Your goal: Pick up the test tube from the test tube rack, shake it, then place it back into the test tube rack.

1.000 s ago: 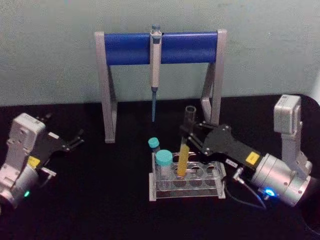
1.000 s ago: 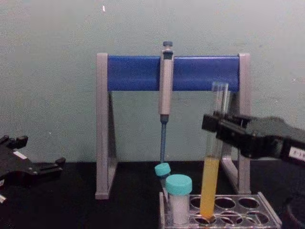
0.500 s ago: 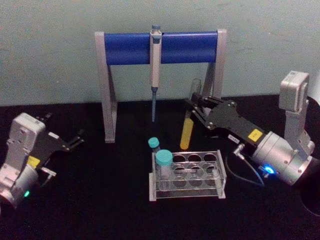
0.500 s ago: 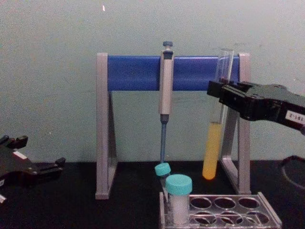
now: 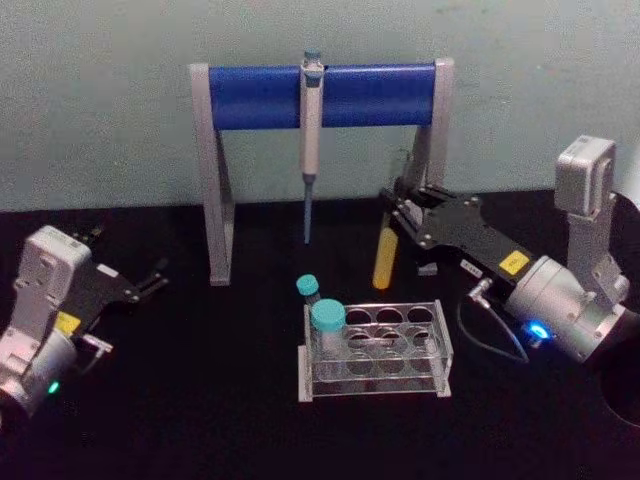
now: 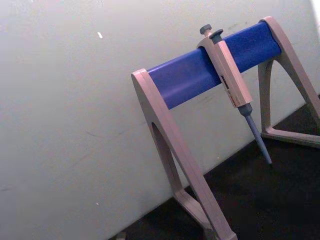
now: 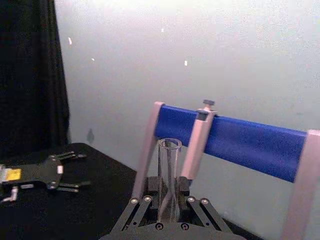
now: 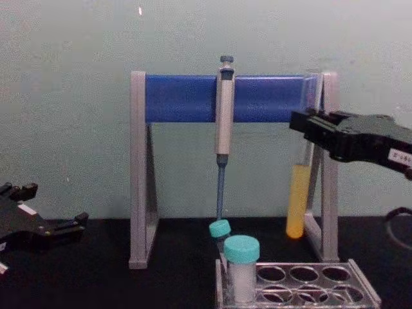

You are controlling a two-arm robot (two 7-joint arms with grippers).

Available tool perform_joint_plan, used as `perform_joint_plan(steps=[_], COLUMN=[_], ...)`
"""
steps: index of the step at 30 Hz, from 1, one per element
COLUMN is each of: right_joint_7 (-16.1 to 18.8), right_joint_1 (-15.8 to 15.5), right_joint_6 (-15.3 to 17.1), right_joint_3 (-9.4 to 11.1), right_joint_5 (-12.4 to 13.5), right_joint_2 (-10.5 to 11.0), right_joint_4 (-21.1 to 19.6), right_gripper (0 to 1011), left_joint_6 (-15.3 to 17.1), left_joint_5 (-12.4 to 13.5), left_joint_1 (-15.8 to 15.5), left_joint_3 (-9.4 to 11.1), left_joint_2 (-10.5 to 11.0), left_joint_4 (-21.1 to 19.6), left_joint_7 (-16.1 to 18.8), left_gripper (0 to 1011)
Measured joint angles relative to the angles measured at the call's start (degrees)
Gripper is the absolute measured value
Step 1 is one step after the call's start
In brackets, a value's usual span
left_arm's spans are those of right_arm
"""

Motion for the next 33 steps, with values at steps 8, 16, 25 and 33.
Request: perform_joint_plan(steps=[8,16,25,33], right_joint_7=[-2.4,-1.58,3.39,4.66], right_joint_1=[-2.85,-6.91,-6.85,-2.86], right_joint_6=[1.62,4.0,5.03,2.62], right_joint_3=[2.27,3.98,2.49,-0.21], right_joint_5=[-2.0,-1.35,3.84,5.11], right_joint_2=[1.9,4.42,4.58,2.1], right_joint_4=[-3.06,-7.31,-7.7,-3.32], right_gripper=[232,232,232,232], left_joint_6=[0.0,0.0,0.0,0.0], left_joint_5=[0.0,0.0,0.0,0.0], left_joint_1=[0.0,0.0,0.0,0.0], left_joint_3=[0.0,0.0,0.0,0.0], left_joint_2=[0.0,0.0,0.0,0.0], left_joint_4=[0.0,0.0,-0.01,0.0], left_joint_7=[0.0,0.0,0.0,0.0], left_gripper=[1001,1001,1001,1001])
